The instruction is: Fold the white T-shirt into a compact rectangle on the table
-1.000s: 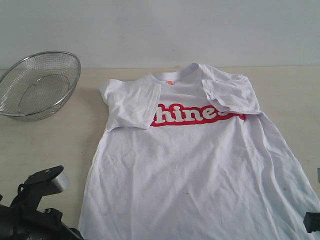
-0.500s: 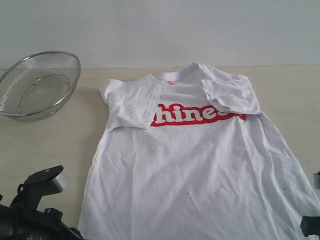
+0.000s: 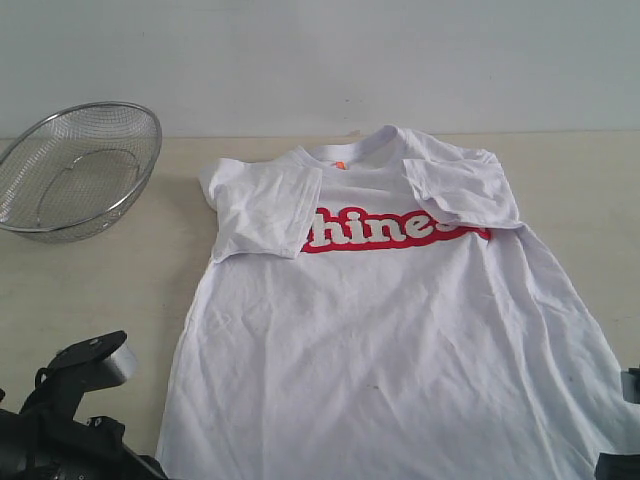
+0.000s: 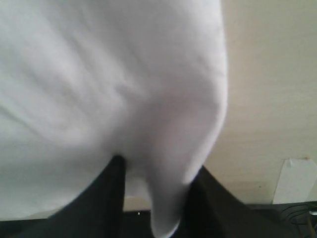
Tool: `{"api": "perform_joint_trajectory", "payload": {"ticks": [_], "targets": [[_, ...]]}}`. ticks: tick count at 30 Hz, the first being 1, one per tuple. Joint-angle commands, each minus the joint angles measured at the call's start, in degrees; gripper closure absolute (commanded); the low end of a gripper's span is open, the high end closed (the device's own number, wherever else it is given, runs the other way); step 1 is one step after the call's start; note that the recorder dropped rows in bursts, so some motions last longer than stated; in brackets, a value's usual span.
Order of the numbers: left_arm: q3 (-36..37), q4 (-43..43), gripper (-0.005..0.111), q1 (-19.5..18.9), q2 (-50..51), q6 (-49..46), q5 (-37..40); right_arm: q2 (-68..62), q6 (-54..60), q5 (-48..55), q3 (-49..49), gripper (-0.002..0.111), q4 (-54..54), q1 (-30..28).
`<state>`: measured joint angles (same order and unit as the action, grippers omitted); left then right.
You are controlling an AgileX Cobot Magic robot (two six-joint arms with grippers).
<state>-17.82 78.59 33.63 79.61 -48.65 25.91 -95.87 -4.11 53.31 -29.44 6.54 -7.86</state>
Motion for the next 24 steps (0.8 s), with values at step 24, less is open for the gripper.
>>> {"api": "perform_joint_trajectory", "payload": {"ticks": [24], "targets": [[-0.2,1.5,0.102,0.2,-3.4,0.1,-0.5,8.9,3.8,-1.0,0.1,0.108,3.5,-0.3]]}}
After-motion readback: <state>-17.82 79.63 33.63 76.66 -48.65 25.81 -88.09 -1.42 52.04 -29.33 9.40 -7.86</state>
